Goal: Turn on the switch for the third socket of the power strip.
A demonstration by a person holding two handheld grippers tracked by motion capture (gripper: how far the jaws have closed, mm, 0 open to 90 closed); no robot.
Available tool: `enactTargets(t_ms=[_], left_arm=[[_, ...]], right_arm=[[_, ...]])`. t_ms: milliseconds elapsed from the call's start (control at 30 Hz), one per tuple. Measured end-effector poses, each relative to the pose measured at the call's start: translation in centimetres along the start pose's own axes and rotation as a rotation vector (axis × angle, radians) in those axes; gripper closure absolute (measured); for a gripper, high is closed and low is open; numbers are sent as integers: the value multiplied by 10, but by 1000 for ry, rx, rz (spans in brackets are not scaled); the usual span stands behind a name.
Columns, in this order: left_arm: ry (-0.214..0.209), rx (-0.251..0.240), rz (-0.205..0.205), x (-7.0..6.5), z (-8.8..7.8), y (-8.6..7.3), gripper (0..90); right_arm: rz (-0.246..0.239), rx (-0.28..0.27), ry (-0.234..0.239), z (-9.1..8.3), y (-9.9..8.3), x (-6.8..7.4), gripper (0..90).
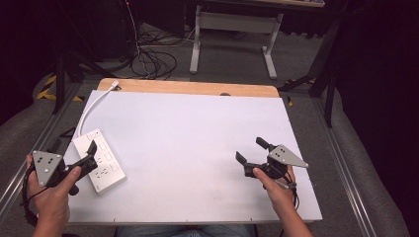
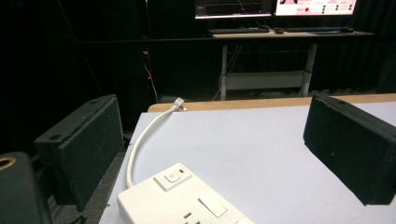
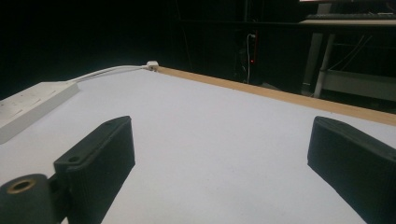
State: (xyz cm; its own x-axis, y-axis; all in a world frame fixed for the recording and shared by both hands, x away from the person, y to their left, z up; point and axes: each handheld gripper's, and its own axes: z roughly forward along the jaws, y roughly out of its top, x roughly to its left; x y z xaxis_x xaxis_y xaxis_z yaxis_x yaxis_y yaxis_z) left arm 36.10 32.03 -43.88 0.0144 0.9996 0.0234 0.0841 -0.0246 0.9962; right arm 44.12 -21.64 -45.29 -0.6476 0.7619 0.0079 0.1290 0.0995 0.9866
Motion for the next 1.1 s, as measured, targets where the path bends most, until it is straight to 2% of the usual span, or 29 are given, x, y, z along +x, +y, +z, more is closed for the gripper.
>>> enactTargets(t_ms=[600, 900, 1100], left_arm=[[17, -4, 9, -2, 1, 0, 85], [40, -7, 21, -2, 1, 1, 156], [51, -10, 17, -2, 0, 2, 265]], right_arm=[[2, 2, -3, -1, 0, 0, 80], [1, 1, -2, 0, 0, -1, 81], [3, 2, -1, 0, 0, 0, 81]])
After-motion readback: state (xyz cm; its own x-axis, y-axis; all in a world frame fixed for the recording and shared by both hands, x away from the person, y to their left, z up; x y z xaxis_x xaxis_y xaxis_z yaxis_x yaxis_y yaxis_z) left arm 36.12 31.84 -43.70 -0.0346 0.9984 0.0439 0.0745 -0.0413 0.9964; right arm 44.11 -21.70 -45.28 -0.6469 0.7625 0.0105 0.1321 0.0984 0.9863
